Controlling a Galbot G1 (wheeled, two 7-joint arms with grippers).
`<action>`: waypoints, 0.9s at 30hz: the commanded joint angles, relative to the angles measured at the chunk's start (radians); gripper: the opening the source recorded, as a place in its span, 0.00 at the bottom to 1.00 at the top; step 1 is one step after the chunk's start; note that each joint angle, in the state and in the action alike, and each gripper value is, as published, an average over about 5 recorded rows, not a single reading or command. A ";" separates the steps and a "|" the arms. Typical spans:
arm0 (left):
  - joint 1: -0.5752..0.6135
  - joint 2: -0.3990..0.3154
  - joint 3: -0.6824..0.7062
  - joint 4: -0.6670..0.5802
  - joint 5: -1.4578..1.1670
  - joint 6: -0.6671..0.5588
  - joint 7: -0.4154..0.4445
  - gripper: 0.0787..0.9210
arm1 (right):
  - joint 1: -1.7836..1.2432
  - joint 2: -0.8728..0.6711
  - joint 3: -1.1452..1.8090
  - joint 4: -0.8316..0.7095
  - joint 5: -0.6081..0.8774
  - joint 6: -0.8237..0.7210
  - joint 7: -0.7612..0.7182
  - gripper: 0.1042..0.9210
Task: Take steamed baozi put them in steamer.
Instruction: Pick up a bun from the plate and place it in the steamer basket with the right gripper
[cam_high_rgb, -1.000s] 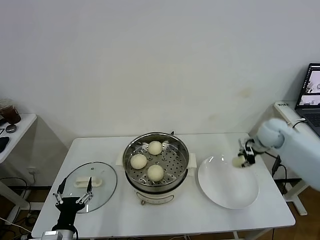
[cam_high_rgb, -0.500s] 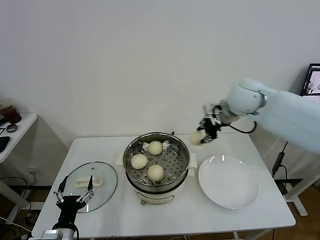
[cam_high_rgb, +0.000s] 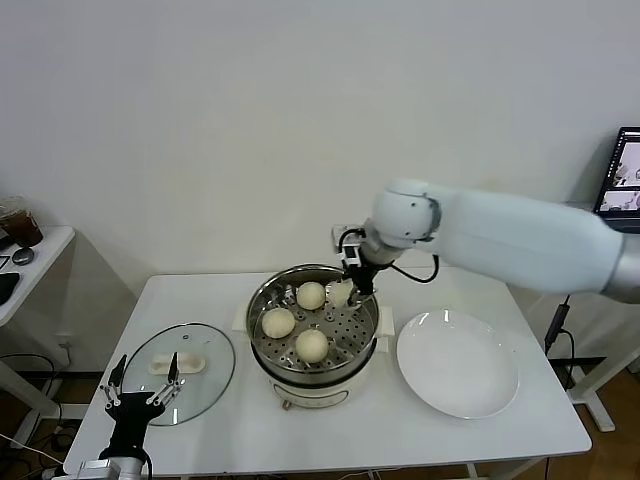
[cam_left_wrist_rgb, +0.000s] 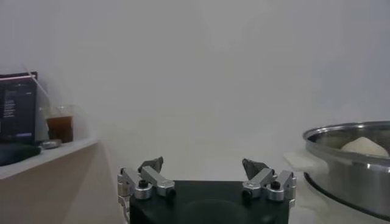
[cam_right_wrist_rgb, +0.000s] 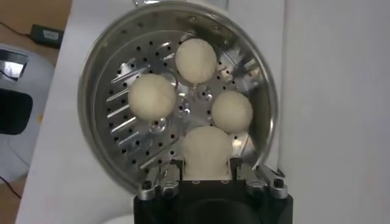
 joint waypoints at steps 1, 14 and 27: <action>-0.004 -0.001 0.001 0.009 0.000 0.001 0.000 0.88 | -0.114 0.085 -0.017 -0.121 -0.083 -0.035 0.026 0.44; -0.007 0.005 -0.004 0.015 -0.004 0.000 0.000 0.88 | -0.155 0.091 0.022 -0.140 -0.087 -0.028 0.027 0.44; -0.004 0.004 -0.002 0.012 -0.002 0.000 0.001 0.88 | -0.117 0.030 0.064 -0.061 -0.062 -0.040 0.035 0.68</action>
